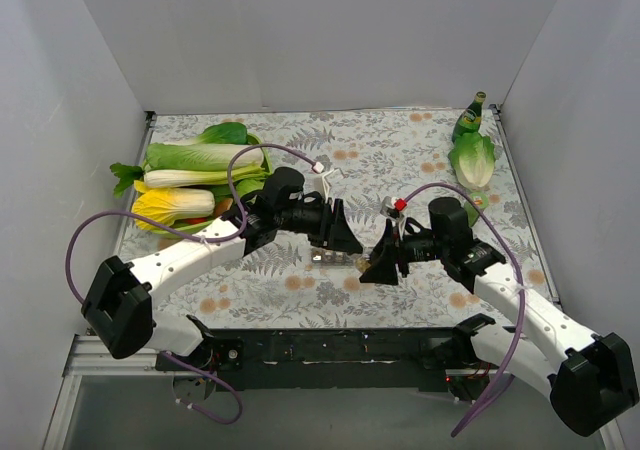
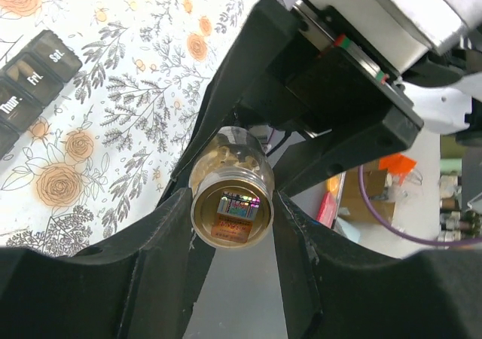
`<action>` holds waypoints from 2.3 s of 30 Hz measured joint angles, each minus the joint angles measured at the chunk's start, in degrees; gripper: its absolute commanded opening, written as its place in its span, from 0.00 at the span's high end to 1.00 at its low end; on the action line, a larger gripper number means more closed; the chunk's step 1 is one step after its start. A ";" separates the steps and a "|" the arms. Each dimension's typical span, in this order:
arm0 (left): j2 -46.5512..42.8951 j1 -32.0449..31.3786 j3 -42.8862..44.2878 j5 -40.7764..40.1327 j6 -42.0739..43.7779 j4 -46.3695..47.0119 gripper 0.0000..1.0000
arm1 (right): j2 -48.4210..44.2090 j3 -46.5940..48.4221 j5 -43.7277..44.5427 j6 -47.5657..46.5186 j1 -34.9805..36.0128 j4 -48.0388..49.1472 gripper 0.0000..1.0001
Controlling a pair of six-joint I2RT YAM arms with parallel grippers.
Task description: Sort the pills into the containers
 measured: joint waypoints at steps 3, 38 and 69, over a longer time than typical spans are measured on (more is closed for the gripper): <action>-0.17 0.22 0.00 2.03 1.95 -0.07 0.45 | 0.07 -1.70 -3.08 5.38 -0.35 4.09 0.90; -10.56 9.55 -4.55 -3.63 -19.15 -1.57 0.28 | -3.13 5.42 19.06 -34.42 6.12 -5.07 0.91; 0.63 -0.79 4.87 -13.07 -15.58 -8.92 0.69 | -2.19 5.55 23.39 -34.49 6.47 -7.10 0.91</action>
